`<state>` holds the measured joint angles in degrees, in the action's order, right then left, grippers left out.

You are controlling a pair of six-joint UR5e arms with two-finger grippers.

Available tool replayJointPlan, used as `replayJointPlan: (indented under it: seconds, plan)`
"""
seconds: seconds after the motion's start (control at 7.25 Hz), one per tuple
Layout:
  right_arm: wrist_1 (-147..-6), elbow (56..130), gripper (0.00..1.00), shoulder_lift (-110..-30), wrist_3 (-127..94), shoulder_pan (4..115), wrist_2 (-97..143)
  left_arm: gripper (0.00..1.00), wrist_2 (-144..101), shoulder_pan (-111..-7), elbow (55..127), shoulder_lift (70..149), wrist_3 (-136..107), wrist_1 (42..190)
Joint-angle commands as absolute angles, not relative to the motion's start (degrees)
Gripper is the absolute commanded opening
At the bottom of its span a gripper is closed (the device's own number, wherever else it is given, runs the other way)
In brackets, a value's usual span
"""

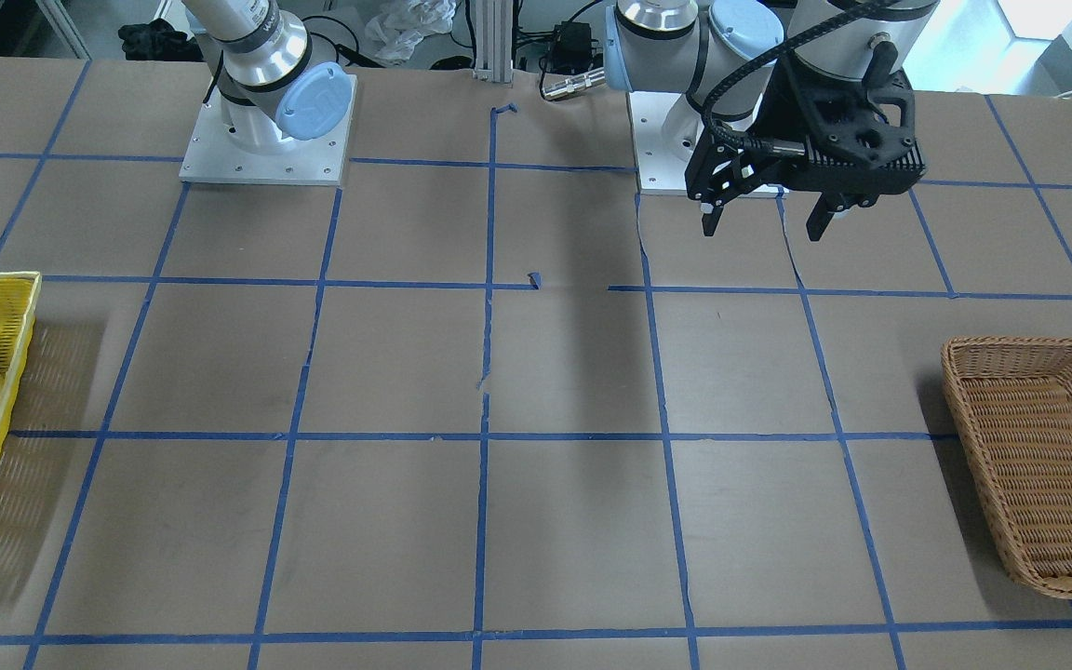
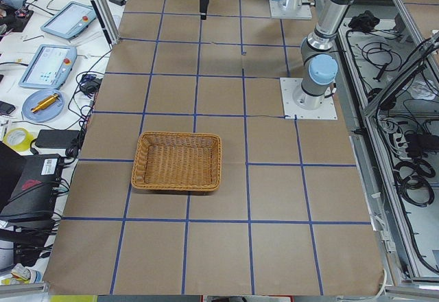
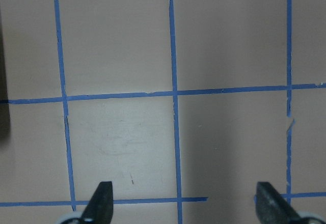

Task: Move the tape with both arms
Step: 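Reach the right gripper down into the yellow basket over the tape roll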

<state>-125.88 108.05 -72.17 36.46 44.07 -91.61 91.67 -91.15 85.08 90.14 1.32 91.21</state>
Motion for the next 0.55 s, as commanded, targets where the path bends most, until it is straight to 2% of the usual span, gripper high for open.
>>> replayJointPlan:
  seconds: [0.0,0.14,0.41]
  plan:
    - [-129.73,109.69,0.15,-71.98,36.91,44.03,-92.02,1.0,91.67,-91.14,85.08,90.09,1.32,91.23]
    - [-129.64,109.6,0.0,-72.07,36.74,44.03,-92.2,1.0,91.67,-91.14,85.08,90.09,1.32,91.14]
    - [-129.38,109.6,0.0,-72.51,36.74,44.03,-91.67,1.0,91.67,-91.14,85.08,90.09,1.32,91.14]
